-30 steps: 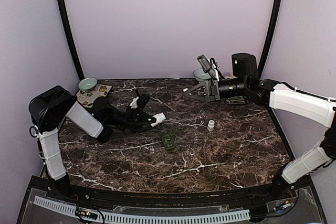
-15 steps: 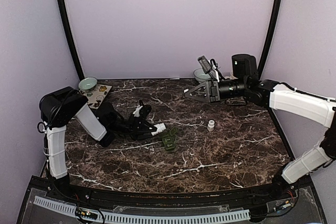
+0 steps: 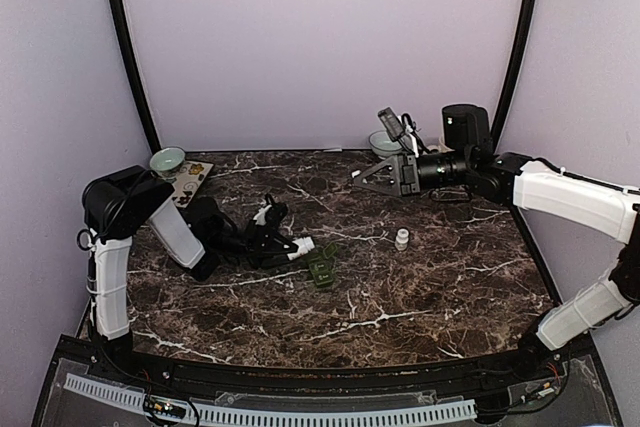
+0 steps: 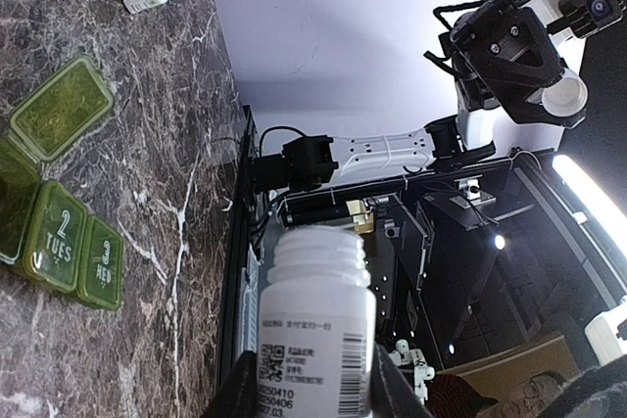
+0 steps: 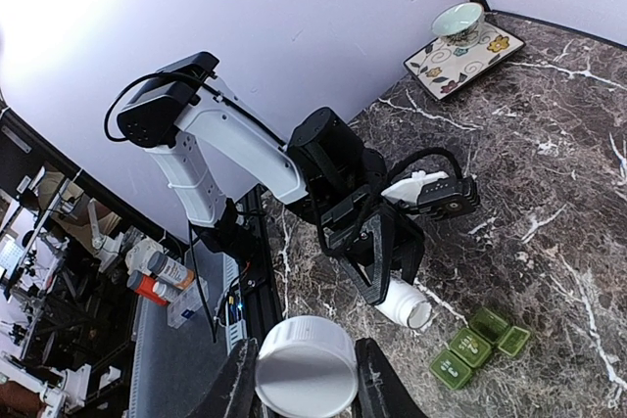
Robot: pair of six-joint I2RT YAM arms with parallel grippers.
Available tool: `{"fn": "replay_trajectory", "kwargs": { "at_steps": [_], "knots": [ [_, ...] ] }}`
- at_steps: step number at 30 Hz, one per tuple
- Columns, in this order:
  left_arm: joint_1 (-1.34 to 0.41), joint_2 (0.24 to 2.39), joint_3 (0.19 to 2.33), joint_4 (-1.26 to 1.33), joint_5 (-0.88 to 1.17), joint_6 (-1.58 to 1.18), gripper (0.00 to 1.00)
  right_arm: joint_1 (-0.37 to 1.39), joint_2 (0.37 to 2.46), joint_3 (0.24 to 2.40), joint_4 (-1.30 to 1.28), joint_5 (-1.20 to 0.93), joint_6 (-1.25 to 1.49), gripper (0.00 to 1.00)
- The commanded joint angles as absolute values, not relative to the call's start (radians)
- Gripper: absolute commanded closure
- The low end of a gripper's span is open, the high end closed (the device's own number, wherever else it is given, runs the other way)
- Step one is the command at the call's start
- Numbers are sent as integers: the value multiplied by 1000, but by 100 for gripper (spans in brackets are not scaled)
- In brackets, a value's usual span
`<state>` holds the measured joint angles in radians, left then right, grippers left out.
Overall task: Sort the pills into containers
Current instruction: Pour the pill into the compartment of the pill container.
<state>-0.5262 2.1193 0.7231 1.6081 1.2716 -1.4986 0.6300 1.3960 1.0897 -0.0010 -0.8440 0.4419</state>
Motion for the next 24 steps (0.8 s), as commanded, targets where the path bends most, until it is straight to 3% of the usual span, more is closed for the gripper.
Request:
{"fn": "replay_trajectory", "kwargs": {
  "at_steps": [1, 24],
  "knots": [
    [-511, 2132, 742, 1741, 1299, -1476, 99, 617, 1378, 1088, 20, -847, 427, 76],
    [-484, 2220, 795, 1740, 1316, -1486, 99, 608, 1387, 1091, 20, -853, 419, 76]
  ]
}}
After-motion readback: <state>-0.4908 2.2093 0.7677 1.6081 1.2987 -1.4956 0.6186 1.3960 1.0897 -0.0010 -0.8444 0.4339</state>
